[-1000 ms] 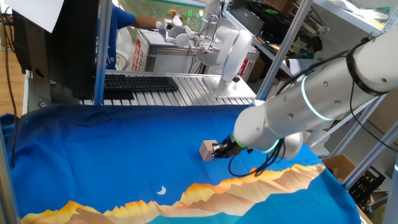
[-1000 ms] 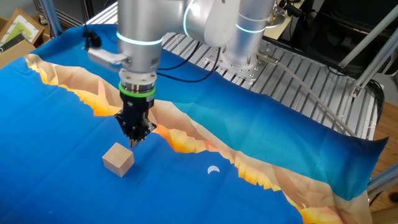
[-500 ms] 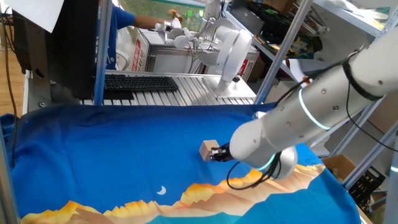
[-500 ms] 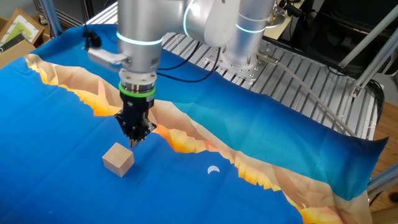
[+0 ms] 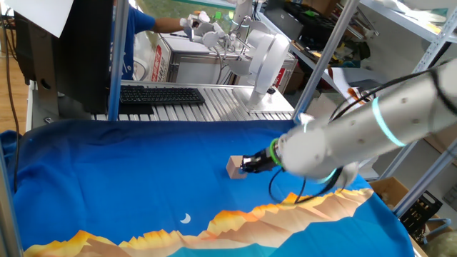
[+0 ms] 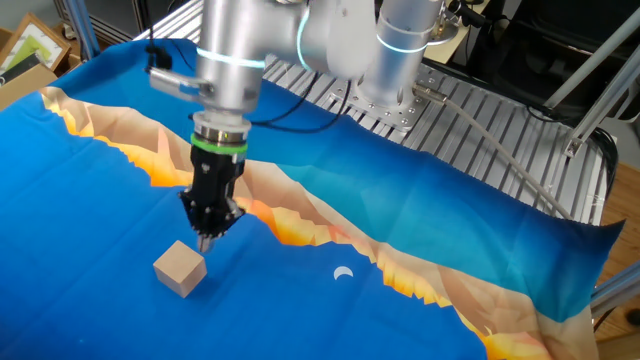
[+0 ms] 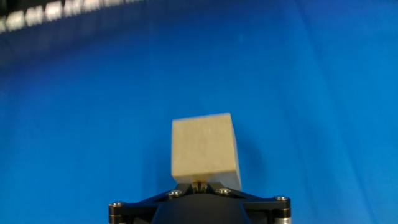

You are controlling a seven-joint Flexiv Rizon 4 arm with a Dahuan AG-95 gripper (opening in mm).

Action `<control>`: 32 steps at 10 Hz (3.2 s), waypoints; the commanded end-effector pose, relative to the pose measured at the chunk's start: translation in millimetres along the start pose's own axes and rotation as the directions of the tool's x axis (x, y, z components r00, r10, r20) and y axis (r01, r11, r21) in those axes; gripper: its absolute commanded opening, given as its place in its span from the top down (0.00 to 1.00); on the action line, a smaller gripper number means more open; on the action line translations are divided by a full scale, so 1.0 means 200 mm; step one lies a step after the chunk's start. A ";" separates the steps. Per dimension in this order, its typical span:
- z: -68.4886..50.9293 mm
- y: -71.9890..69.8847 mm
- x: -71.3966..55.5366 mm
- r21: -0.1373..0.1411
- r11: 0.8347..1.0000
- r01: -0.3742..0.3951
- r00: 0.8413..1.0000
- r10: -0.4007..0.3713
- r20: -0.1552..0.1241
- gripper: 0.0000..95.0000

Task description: Approach and touch the side of the small block

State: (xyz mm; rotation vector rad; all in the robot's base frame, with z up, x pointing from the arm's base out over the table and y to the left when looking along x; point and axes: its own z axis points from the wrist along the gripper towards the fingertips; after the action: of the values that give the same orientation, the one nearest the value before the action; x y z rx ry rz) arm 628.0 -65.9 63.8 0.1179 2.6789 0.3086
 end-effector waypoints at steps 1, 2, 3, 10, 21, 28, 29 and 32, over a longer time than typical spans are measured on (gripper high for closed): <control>0.00 -0.09 -0.01 0.127 0.992 0.024 0.994 -0.010 -0.105 1.00; 0.00 -0.07 0.01 0.133 0.991 0.006 0.988 0.014 -0.152 1.00; -0.01 -0.06 0.00 0.137 0.991 -0.005 0.980 0.032 -0.196 1.00; -0.21 0.15 -0.01 0.229 0.973 0.012 0.912 0.083 -0.402 1.00; -0.21 0.17 0.02 0.172 0.985 0.003 0.862 0.085 -0.500 1.00; -0.23 0.17 0.02 0.164 0.986 0.023 0.847 0.068 -0.526 1.00; -0.23 0.16 0.02 0.171 0.985 0.021 0.844 0.074 -0.532 1.00; -0.24 0.16 0.02 0.181 0.983 0.008 0.840 0.092 -0.535 1.00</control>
State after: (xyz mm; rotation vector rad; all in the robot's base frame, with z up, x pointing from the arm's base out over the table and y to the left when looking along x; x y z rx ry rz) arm 606.8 -43.4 111.2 0.1679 3.2757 0.1230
